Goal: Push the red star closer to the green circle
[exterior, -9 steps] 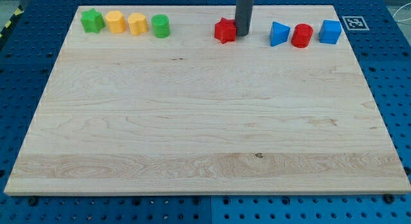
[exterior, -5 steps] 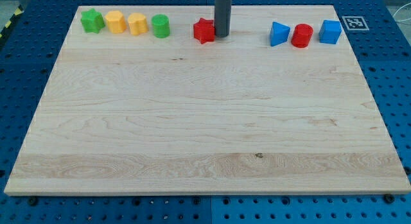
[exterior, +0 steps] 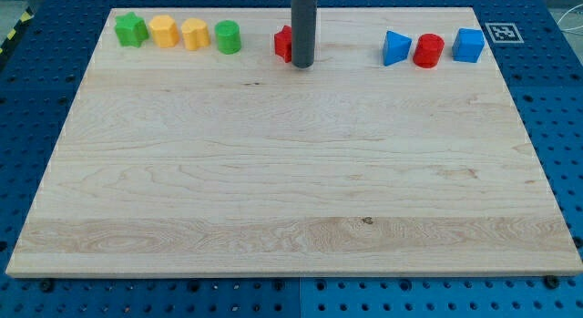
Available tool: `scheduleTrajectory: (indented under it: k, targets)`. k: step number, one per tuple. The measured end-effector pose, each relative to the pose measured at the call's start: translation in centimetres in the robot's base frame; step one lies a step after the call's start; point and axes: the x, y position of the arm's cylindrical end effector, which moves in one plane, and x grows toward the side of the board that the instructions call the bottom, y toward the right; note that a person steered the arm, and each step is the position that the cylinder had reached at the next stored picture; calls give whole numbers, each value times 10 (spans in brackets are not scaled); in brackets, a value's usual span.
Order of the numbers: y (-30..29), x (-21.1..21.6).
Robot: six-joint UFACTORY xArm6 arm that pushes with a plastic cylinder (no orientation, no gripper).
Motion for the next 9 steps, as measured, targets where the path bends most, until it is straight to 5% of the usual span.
scheduleTrajectory:
  k: [9]
  targets:
    - [29,0]
